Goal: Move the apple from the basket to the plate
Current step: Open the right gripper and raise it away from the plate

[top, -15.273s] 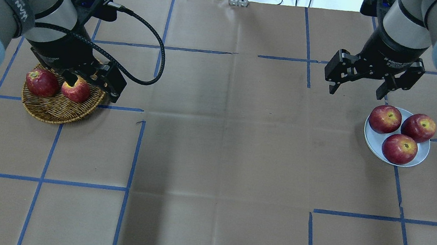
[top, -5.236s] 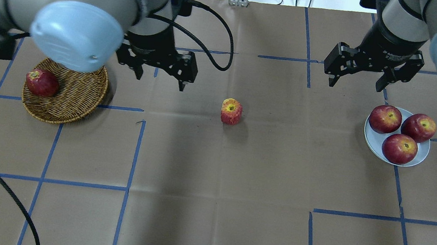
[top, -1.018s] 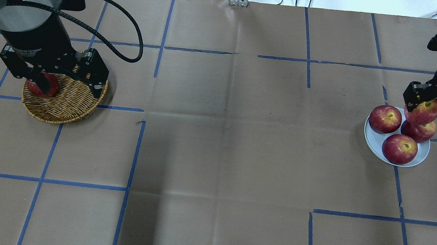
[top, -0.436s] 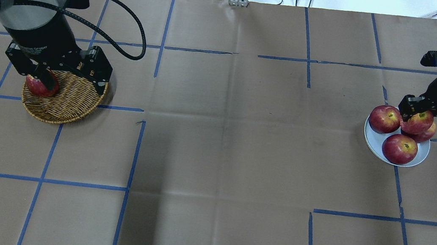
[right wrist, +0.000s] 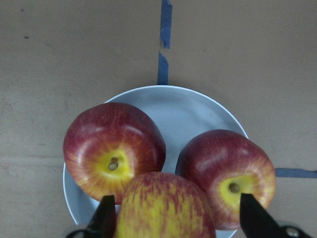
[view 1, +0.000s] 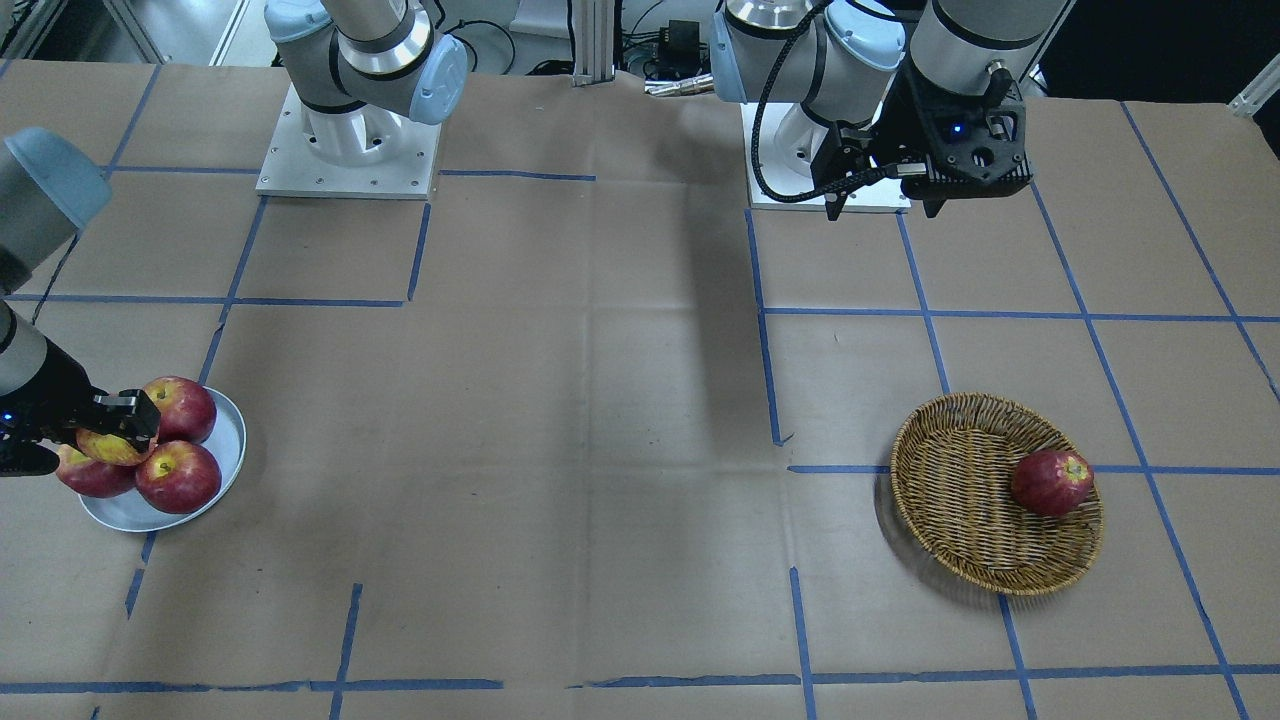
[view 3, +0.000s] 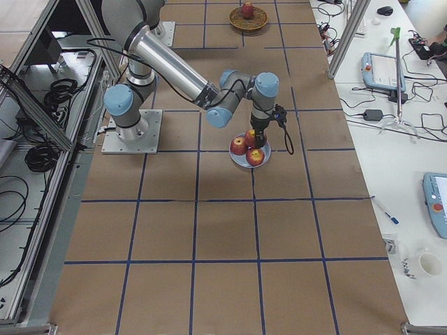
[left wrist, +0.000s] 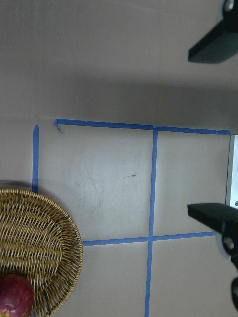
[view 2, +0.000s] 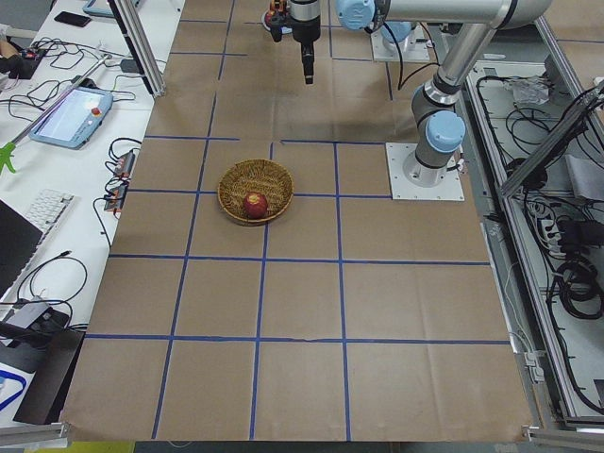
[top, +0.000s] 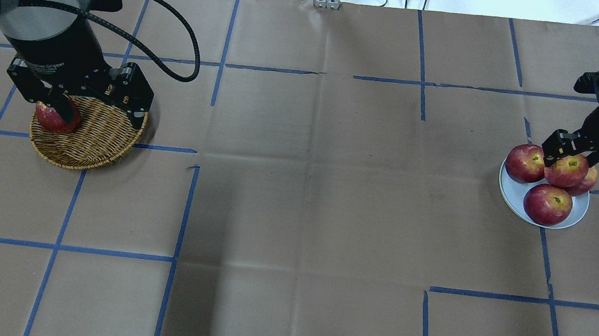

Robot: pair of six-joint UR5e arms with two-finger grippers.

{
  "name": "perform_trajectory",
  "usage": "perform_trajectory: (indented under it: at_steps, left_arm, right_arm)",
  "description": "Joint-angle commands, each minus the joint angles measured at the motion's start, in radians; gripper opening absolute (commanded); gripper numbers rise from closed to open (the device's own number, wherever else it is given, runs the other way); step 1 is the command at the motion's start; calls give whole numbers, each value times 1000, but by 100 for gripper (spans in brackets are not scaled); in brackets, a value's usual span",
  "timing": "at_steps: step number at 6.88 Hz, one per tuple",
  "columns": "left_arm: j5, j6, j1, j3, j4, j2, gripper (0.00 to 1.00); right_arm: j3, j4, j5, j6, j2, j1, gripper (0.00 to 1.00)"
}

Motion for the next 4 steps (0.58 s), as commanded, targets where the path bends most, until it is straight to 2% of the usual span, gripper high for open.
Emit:
perform_trajectory:
  at_steps: [1,3,4]
  left_arm:
    - [-2,4,-8,0,-3,20,99]
    - [2,4,-11,0,-1,23,99]
    - [7,7,-11,-3,0,17,99]
  right_arm:
    - [-44,94,0,5,-48,3,100]
    - [-194,349,11,25,-102,32,100]
    - [-236,447,9,121,-135,96,100]
